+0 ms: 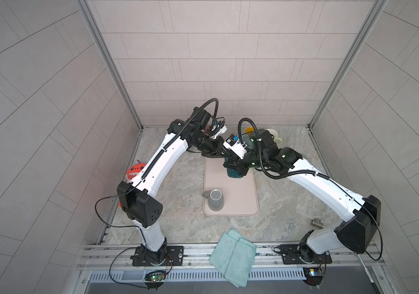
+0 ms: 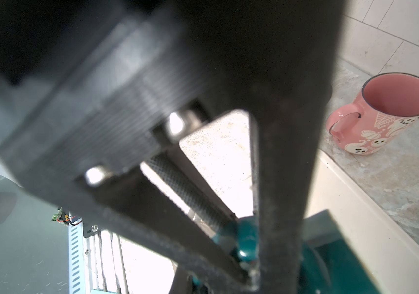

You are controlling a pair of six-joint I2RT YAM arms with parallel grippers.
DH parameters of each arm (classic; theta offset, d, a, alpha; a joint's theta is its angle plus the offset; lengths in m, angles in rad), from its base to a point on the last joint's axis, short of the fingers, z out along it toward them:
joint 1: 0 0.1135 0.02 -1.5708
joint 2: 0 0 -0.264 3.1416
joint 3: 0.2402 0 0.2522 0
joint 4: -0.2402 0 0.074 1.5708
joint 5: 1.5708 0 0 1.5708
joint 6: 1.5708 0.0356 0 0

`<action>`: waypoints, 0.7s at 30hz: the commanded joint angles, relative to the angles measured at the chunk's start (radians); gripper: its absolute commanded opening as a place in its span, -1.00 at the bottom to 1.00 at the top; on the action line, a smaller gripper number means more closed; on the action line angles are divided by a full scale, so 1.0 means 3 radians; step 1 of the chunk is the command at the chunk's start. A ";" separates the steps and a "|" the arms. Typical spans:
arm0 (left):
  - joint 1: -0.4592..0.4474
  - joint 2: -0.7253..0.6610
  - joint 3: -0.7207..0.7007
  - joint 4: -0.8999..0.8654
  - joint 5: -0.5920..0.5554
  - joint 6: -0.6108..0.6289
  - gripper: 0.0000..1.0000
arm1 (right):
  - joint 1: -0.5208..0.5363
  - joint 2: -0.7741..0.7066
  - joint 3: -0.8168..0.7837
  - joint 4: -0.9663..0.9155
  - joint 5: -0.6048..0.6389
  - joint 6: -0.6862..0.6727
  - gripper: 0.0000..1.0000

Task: Turn the mug right side up
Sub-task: Place the mug at the top-left of the table.

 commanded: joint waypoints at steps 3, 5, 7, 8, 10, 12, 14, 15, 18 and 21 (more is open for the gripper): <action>-0.0106 0.0037 0.0005 0.0013 0.0084 0.0048 -0.69 | 0.0065 -0.0028 0.0197 0.0355 -0.0157 -0.0168 -1.00; -0.0109 0.0017 -0.0027 0.0083 0.0170 0.0009 -0.75 | 0.0063 -0.0023 0.0202 0.0353 -0.0142 -0.0161 -1.00; -0.0109 0.0000 -0.0055 0.0110 0.0171 0.0001 -0.93 | 0.0062 -0.0015 0.0224 0.0331 -0.0135 -0.0172 -1.00; -0.0112 -0.0002 -0.0070 0.0106 0.0150 0.0007 -1.00 | 0.0063 -0.0005 0.0235 0.0320 -0.0130 -0.0171 -1.00; -0.0108 -0.0007 -0.0098 0.0095 0.0118 0.0036 -1.00 | 0.0063 0.0011 0.0243 0.0307 -0.0121 -0.0169 -1.00; -0.0108 -0.0013 -0.0130 0.0095 0.0062 0.0042 -1.00 | 0.0062 0.0035 0.0248 0.0302 -0.0108 -0.0167 -1.00; -0.0109 -0.0032 -0.0162 0.0125 -0.0043 0.0049 -1.00 | 0.0064 0.0067 0.0253 0.0289 -0.0072 -0.0159 -1.00; -0.0109 -0.0046 -0.0182 0.0167 -0.0087 0.0043 -1.00 | 0.0063 0.0083 0.0254 0.0287 -0.0033 -0.0157 -1.00; -0.0109 -0.0054 -0.0245 0.0307 -0.0142 -0.0004 -1.00 | 0.0054 0.0118 0.0246 0.0279 0.0074 -0.0157 -1.00; -0.0109 -0.0005 -0.0284 0.0394 -0.0176 -0.0033 -1.00 | 0.0032 0.0166 0.0228 0.0286 0.0130 -0.0130 -1.00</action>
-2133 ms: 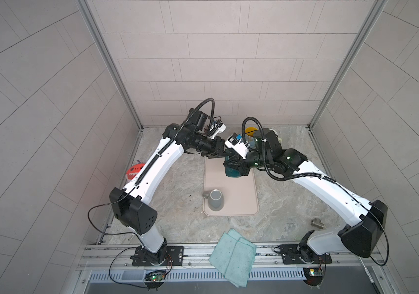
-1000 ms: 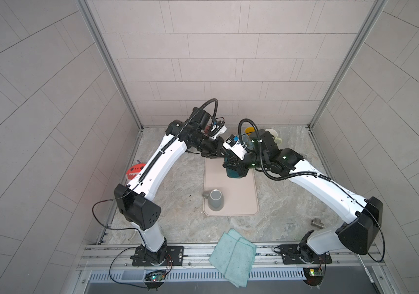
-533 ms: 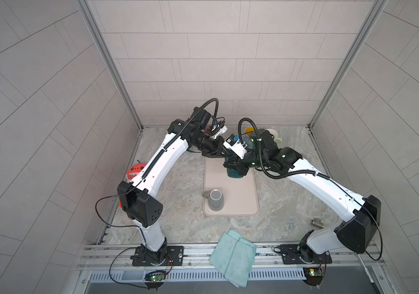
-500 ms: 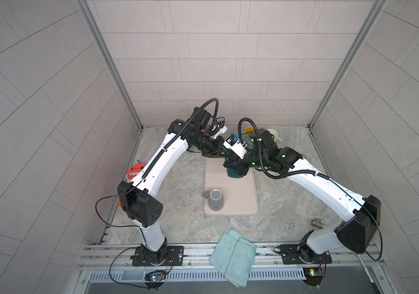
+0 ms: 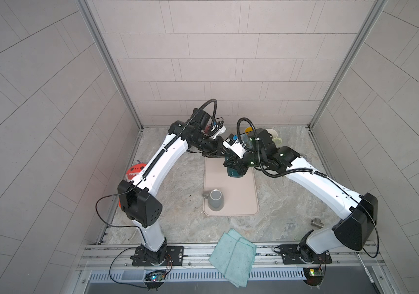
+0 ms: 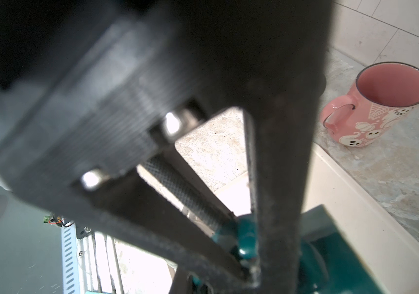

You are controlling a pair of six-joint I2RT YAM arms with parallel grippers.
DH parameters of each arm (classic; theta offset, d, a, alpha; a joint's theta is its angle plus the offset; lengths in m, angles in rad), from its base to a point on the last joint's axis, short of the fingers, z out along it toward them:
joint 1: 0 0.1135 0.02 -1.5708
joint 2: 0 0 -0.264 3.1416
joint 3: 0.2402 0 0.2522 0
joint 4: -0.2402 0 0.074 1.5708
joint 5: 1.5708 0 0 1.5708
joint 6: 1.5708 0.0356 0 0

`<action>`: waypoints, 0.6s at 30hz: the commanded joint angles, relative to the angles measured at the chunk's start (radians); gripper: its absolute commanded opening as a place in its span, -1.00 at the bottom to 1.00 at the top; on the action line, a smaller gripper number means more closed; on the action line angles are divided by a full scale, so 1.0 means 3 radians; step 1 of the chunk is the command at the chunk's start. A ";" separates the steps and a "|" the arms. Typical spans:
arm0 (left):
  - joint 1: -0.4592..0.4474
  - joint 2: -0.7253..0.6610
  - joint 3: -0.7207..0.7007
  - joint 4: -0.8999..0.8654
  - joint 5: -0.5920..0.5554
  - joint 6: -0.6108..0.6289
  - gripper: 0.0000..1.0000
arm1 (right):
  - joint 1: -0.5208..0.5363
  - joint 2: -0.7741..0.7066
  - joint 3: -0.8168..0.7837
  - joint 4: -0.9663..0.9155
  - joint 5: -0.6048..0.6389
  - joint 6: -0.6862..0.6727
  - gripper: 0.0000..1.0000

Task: Turn the mug right side up
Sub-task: Place the mug at the top-left of the table.

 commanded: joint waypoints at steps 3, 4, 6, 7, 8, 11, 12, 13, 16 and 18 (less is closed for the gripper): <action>-0.0146 0.0064 -0.0116 0.0190 -0.0215 0.0077 -1.00 | 0.0027 0.0118 0.0154 0.0360 0.0062 -0.0091 -1.00; -0.0146 0.0086 -0.0115 0.0209 -0.0235 0.0072 -1.00 | 0.0013 0.0134 0.0138 0.0391 0.0058 -0.0076 -1.00; -0.0143 0.0131 -0.0099 0.0231 -0.0264 0.0072 -1.00 | -0.0015 0.0168 0.0117 0.0452 0.0056 -0.0034 -1.00; -0.0146 0.0152 -0.0094 0.0244 -0.0272 0.0070 -1.00 | -0.0031 0.0181 0.0107 0.0484 0.0070 -0.0008 -0.97; -0.0146 0.0181 -0.0079 0.0244 -0.0289 0.0066 -1.00 | -0.0046 0.0194 0.0097 0.0518 0.0069 0.0007 -0.94; -0.0146 0.0247 -0.0059 0.0250 -0.0345 0.0072 -1.00 | -0.0085 0.0232 0.0086 0.0568 0.0079 0.0049 -0.89; -0.0146 0.0271 -0.0058 0.0257 -0.0360 0.0084 -1.00 | -0.0092 0.0247 0.0082 0.0572 0.0088 0.0061 -0.88; -0.0145 0.0296 -0.0054 0.0252 -0.0379 0.0092 -1.00 | -0.0099 0.0256 0.0076 0.0588 0.0095 0.0076 -0.87; -0.0149 0.0358 -0.0053 0.0276 -0.0404 0.0100 -1.00 | -0.0129 0.0296 0.0056 0.0612 0.0096 0.0108 -0.85; -0.0146 0.0400 -0.0058 0.0302 -0.0412 0.0096 -1.00 | -0.0147 0.0317 0.0036 0.0635 0.0106 0.0130 -0.85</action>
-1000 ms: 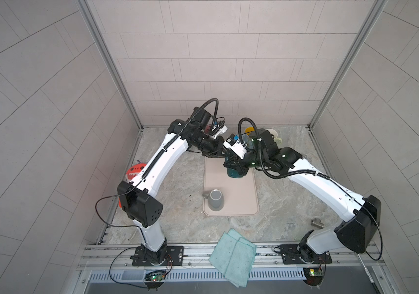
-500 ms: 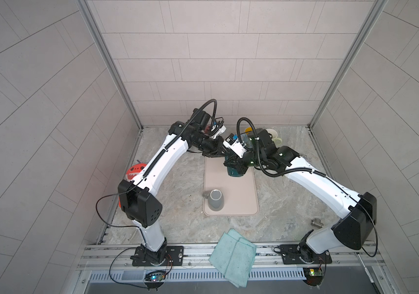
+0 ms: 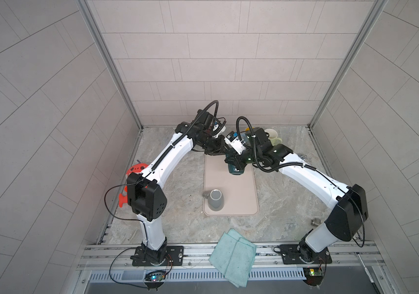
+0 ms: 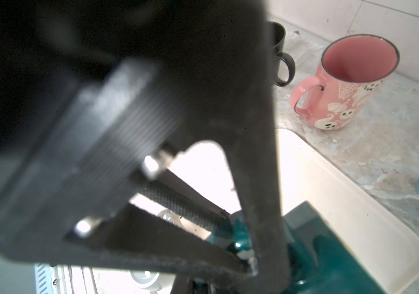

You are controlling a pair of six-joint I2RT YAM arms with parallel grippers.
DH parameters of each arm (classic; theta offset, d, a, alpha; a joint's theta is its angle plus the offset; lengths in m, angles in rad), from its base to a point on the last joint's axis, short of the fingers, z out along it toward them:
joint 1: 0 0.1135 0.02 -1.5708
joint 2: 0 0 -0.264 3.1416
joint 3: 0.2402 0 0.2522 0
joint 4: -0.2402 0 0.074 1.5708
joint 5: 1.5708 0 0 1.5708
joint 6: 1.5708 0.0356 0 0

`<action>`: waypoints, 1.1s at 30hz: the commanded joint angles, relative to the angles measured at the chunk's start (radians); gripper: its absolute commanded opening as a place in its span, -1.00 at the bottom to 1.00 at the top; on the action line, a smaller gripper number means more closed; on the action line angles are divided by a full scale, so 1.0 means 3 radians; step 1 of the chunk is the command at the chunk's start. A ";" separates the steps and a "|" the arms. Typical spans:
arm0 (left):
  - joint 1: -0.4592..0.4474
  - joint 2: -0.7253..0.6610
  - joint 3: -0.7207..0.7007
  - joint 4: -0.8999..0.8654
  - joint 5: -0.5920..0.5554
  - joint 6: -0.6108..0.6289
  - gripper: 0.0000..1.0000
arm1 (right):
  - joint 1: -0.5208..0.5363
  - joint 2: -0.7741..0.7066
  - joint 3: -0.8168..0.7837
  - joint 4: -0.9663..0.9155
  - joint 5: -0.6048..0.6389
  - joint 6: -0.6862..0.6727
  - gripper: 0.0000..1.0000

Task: Turn the mug right side up
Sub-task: Place the mug at the top-left of the table.

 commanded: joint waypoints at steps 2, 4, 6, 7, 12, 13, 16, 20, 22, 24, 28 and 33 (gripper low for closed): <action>-0.0156 0.0148 -0.0005 -0.0085 -0.0135 0.0277 -1.00 | 0.0021 0.0041 0.0029 0.0466 -0.0020 -0.0036 -0.85; -0.0156 0.0189 0.0001 -0.0082 -0.0133 0.0276 -1.00 | 0.0002 0.0073 0.0023 0.0479 -0.0026 -0.0022 -0.87; -0.0155 0.0220 0.0005 -0.0085 -0.0128 0.0276 -1.00 | -0.0016 0.0107 0.0014 0.0492 -0.0024 -0.0002 -0.88; -0.0156 0.0235 0.0005 -0.0089 -0.0133 0.0275 -1.00 | -0.0026 0.0123 0.0013 0.0504 -0.0022 0.0008 -0.88; -0.0146 0.0277 0.0014 -0.0095 -0.0169 0.0287 -1.00 | -0.0067 0.0199 0.0013 0.0534 -0.0017 0.0058 -0.78; -0.0147 0.0286 0.0010 -0.0095 -0.0181 0.0287 -1.00 | -0.0076 0.0209 0.0008 0.0543 -0.0020 0.0074 -0.75; -0.0141 0.0310 0.0013 -0.0101 -0.0204 0.0289 -1.00 | -0.0102 0.0247 0.0003 0.0553 -0.0023 0.0099 -0.73; -0.0125 0.0356 0.0030 -0.0102 -0.0190 0.0291 -1.00 | -0.0125 0.0297 -0.0007 0.0569 -0.0038 0.0128 -0.73; -0.0123 0.0377 0.0041 -0.0115 -0.0193 0.0296 -1.00 | -0.0138 0.0298 -0.0022 0.0579 -0.0045 0.0149 -0.67; -0.0110 0.0393 0.0045 -0.0117 -0.0217 0.0298 -1.00 | -0.0145 0.0276 -0.0045 0.0579 -0.0048 0.0167 -0.64; -0.0085 0.0410 0.0046 -0.0082 -0.0251 0.0302 -1.00 | -0.0163 0.0123 -0.0162 0.0579 -0.0025 0.0194 -0.63; -0.0059 0.0431 0.0046 -0.0017 -0.0294 0.0282 -1.00 | -0.0176 -0.0078 -0.0286 0.0513 0.0009 0.0203 -0.63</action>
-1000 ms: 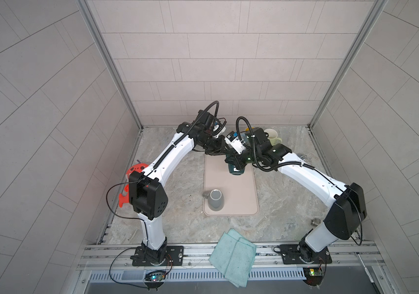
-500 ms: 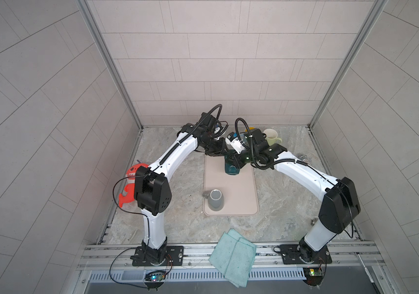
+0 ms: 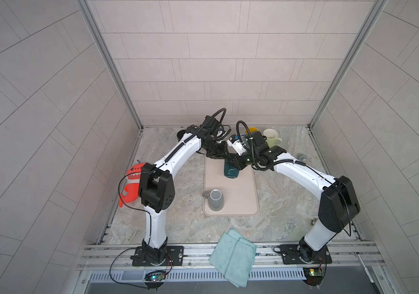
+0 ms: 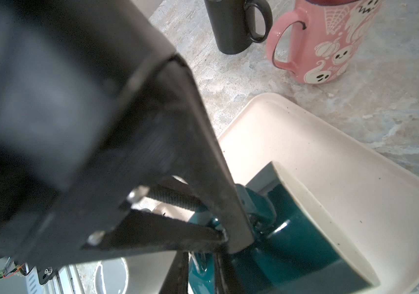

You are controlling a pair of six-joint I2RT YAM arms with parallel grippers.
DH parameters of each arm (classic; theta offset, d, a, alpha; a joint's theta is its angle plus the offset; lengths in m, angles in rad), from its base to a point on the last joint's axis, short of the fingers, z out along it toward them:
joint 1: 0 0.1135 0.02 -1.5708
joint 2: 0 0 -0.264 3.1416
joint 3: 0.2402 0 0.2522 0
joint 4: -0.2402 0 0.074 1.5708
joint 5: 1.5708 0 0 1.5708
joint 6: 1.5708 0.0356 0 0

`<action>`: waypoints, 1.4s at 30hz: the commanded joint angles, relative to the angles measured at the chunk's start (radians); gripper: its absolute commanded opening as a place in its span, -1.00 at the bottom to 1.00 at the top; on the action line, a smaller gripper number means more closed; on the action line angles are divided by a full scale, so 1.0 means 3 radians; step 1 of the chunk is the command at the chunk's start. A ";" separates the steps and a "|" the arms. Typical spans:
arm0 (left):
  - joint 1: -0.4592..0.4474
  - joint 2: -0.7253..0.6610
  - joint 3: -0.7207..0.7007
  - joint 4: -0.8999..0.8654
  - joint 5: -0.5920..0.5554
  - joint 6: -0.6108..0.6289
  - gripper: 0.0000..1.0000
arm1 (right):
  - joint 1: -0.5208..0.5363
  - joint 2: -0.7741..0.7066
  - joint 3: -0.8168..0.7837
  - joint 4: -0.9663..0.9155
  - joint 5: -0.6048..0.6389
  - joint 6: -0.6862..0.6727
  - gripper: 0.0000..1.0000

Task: Turn the mug right side up
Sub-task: Place the mug at the top-left of the table.

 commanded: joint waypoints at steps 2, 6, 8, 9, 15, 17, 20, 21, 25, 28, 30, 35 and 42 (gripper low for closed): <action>-0.0016 0.0009 0.0047 -0.0016 0.0055 -0.0003 -1.00 | -0.0006 -0.0354 -0.0031 0.0157 0.0032 -0.0085 -0.63; -0.0003 0.0028 0.0041 0.0063 0.0039 -0.0050 -1.00 | -0.0026 -0.0506 -0.0087 0.0056 0.0078 -0.0093 -0.63; 0.0002 0.0032 0.0040 0.0092 0.0011 -0.0060 -1.00 | -0.0033 -0.0578 -0.0110 0.0014 0.0115 -0.0092 -0.63; 0.0002 0.0025 0.0041 0.0106 -0.0013 -0.0057 -1.00 | -0.0037 -0.0606 -0.0117 -0.0001 0.0130 -0.0093 -0.63; 0.0049 -0.0080 -0.0071 0.0218 -0.0162 -0.0039 -1.00 | -0.0071 -0.0766 -0.0210 -0.0051 0.0216 -0.0080 -0.64; 0.0078 -0.0158 -0.0169 0.0304 -0.0237 -0.0054 -1.00 | -0.0081 -0.0806 -0.0243 -0.0053 0.0245 -0.0075 -0.64; 0.0131 -0.0315 -0.0340 0.0475 -0.0325 -0.0092 -1.00 | -0.0089 -0.0844 -0.0276 -0.0056 0.0269 -0.0073 -0.64; 0.0146 -0.0379 -0.0422 0.0559 -0.0341 -0.0124 -1.00 | -0.0089 -0.0853 -0.0287 -0.0059 0.0276 -0.0070 -0.64; 0.0202 -0.0604 -0.0640 0.0829 -0.0397 -0.0203 -1.00 | -0.0094 -0.0869 -0.0327 -0.0041 0.0285 -0.0060 -0.64; 0.0217 -0.0741 -0.0734 0.0940 -0.0461 -0.0225 -1.00 | -0.0094 -0.0883 -0.0355 -0.0021 0.0290 -0.0055 -0.64; 0.0230 -0.0849 -0.0803 0.1003 -0.0536 -0.0230 -1.00 | -0.0096 -0.0894 -0.0366 -0.0006 0.0298 -0.0051 -0.64; 0.0296 -0.1157 -0.1066 0.1130 -0.0875 -0.0210 -1.00 | -0.0099 -0.0909 -0.0389 0.0019 0.0301 -0.0045 -0.65; 0.0417 -0.1805 -0.1809 0.1572 -0.1634 -0.0200 -1.00 | -0.0099 -0.0918 -0.0433 0.0061 0.0276 -0.0039 -0.65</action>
